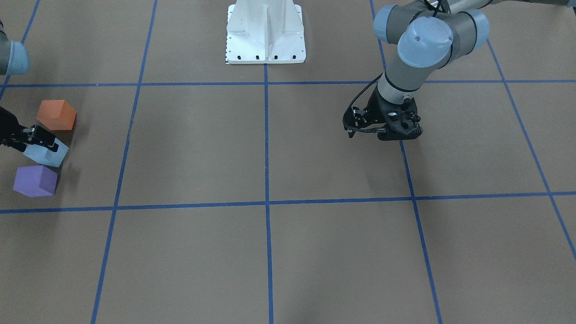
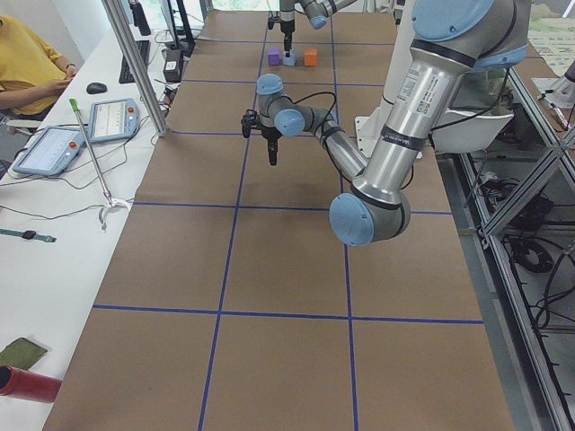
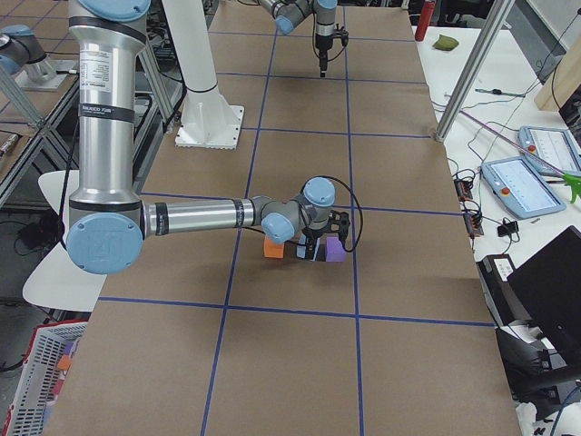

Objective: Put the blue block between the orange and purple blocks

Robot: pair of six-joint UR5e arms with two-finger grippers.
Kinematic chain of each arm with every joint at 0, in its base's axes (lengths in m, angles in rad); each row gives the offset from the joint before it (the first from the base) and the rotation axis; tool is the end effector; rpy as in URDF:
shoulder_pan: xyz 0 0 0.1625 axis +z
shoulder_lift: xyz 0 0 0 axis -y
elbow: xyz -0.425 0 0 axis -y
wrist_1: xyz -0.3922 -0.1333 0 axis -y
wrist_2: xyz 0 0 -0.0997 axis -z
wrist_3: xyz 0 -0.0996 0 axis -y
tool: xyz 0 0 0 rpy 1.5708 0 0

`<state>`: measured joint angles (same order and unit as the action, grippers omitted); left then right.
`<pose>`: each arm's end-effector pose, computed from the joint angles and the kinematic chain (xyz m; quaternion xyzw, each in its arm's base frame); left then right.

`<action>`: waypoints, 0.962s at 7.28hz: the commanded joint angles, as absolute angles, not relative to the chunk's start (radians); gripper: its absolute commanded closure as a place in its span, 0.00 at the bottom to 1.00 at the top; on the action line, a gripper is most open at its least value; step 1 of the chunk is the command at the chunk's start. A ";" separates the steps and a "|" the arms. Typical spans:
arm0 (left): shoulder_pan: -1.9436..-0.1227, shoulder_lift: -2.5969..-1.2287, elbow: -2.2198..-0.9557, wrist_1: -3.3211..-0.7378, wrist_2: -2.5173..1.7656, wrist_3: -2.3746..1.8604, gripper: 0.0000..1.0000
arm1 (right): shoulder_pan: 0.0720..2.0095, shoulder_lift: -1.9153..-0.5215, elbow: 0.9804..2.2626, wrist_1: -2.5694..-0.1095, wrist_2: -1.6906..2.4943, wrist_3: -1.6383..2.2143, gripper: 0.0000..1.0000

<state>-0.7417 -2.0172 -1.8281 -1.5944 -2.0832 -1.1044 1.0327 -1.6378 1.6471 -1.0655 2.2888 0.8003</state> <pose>0.3962 -0.4775 0.2906 0.0005 0.4177 -0.0348 0.9079 -0.1916 -0.4533 0.5991 -0.0239 -0.4143 0.0297 0.9093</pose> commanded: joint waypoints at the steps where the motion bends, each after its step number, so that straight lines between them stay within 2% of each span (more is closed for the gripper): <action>1: -0.741 -2.019 -1.827 -1.595 -2.083 -1.103 0.00 | 1.037 -1.655 1.721 -1.068 2.290 0.798 0.00; 3: -0.741 -2.017 -1.825 -1.595 -2.082 -1.103 0.00 | 1.092 -1.750 1.872 -1.068 2.290 0.795 0.00; 7: -0.797 -1.984 -1.885 -1.591 -2.077 -0.973 0.00 | 1.277 -1.717 1.824 -1.148 2.313 0.624 0.00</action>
